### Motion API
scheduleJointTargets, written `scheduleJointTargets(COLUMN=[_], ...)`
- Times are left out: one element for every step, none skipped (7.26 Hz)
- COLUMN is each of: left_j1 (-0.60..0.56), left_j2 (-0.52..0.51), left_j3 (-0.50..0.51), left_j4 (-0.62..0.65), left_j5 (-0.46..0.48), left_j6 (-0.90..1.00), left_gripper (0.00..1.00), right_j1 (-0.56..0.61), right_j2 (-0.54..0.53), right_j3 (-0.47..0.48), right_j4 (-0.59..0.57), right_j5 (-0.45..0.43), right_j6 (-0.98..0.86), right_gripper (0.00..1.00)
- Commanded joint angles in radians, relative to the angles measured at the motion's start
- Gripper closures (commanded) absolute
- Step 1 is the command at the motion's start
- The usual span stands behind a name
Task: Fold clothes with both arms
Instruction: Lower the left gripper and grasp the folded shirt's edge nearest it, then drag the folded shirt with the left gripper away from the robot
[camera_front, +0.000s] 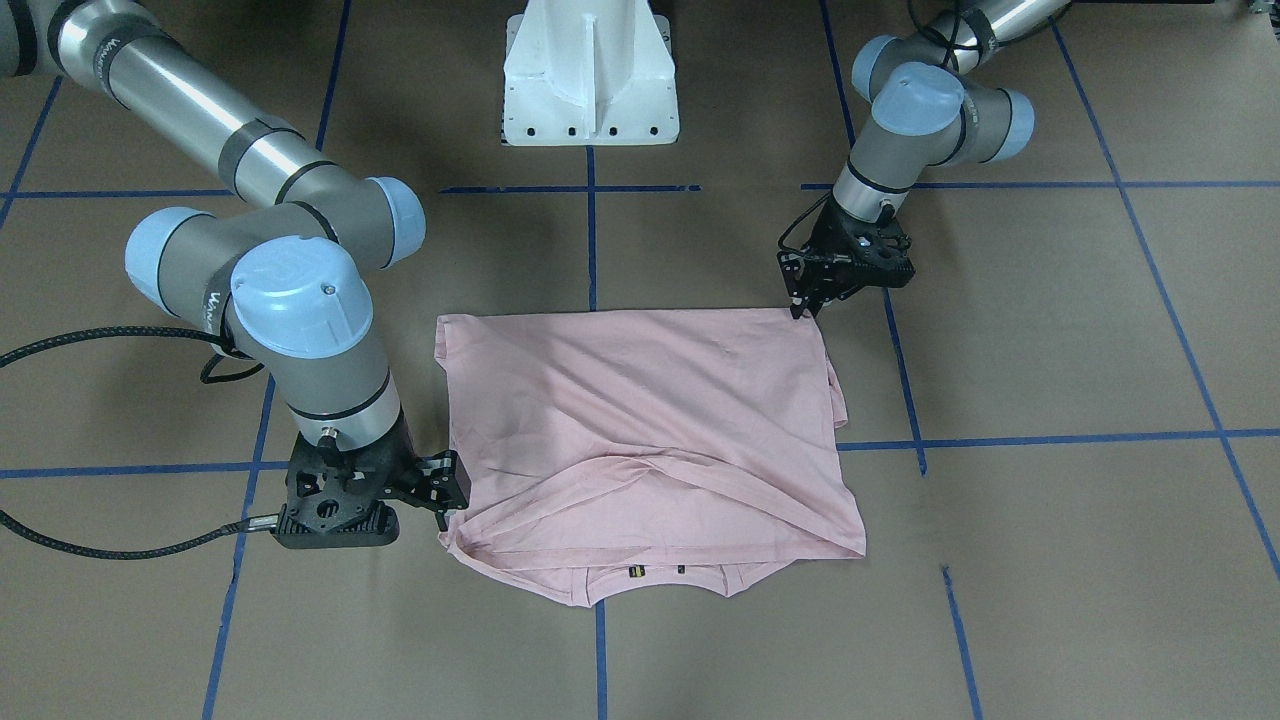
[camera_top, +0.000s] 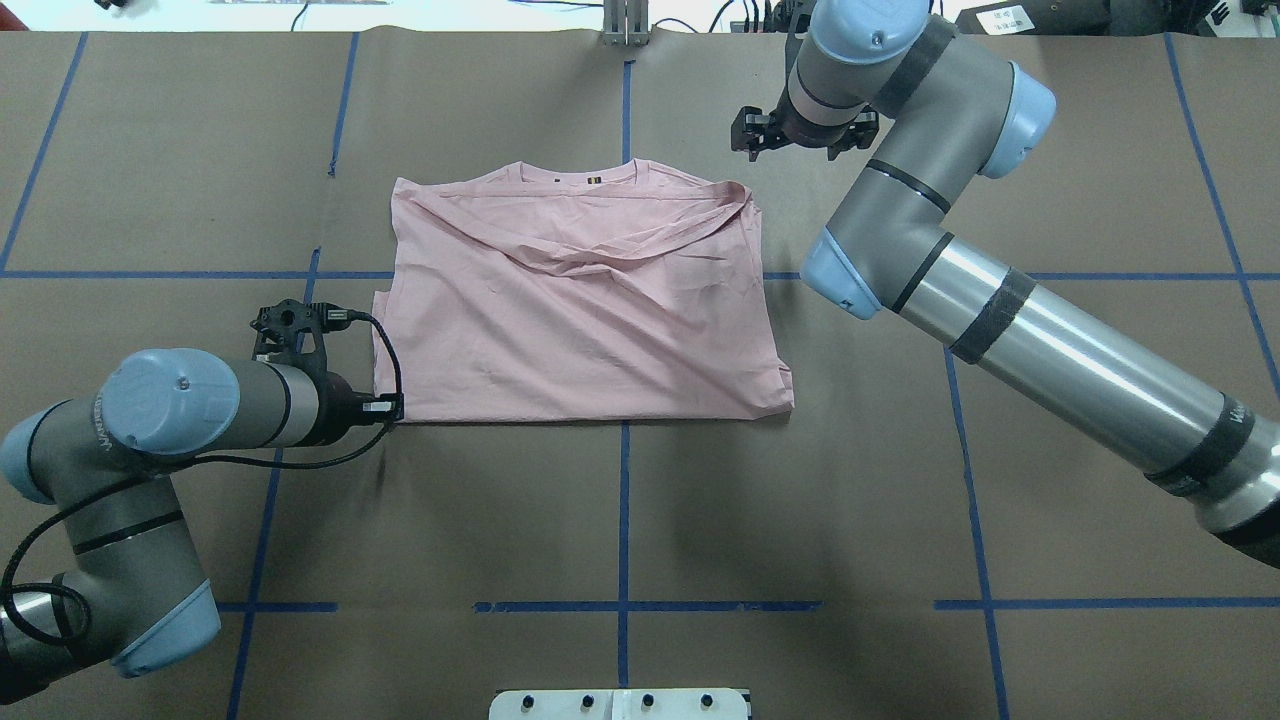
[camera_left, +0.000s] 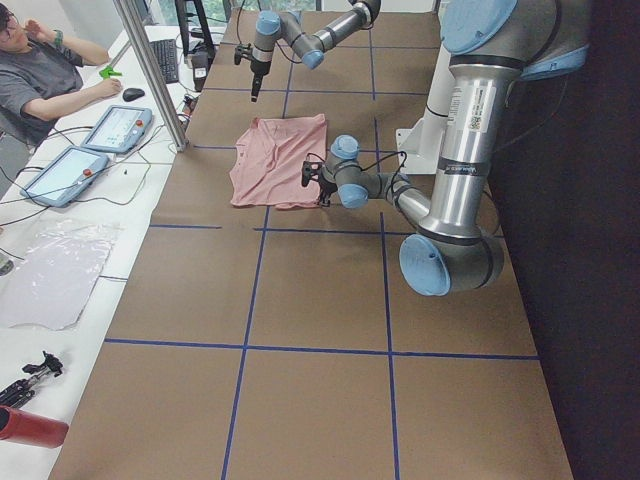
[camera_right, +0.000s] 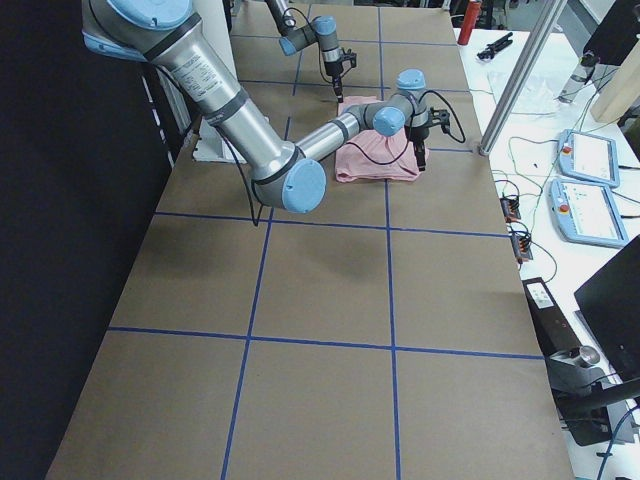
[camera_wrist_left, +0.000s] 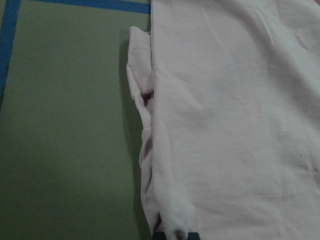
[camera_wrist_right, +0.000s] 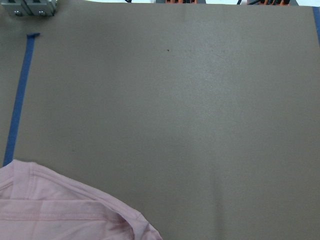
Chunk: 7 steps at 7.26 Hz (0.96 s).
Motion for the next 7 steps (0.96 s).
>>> scheduleJointTargets(left_j1=[0.003,-0.005,-0.008,-0.061,-0.150,-0.239,-0.302], left_j2=[0.002,0.021,0.073,0.072,0.060,0.002,-0.096], left_j3=[-0.007,-0.037,-0.078,-0.059,-0.003,0.081,0.204], left_j4=[0.000,0.000,0.002,0.005,0.005,0.005,0.005], left_j5=[0.001,-0.007,-0.010,-0.007,-0.012,-0.013,-0.012], left_j6=[0.005,0.041,0.149,0.261,0.382,0.472,0.521], left_gripper=[1.00,1.00,1.00,1.00,1.00,1.00,1.00], right_j1=[0.000,0.000,0.000,0.000,0.000,-0.002,-0.002], right_j2=[-0.008,-0.008,-0.008,-0.008,-0.008,-0.008,-0.008], right_j3=[0.010,0.010,0.010,0.010,0.010,0.010,0.010], right_j4=[0.001,0.001,0.001,0.001,0.001,0.001,0.001], right_j5=[0.000,0.000,0.000,-0.001,-0.001,-0.001,-0.001], right_j6=[0.000,0.001,0.001,0.003,0.004,0.007,0.011], right_gripper=[0.00,0.00,0.00,0.00,0.00,0.00,0.00])
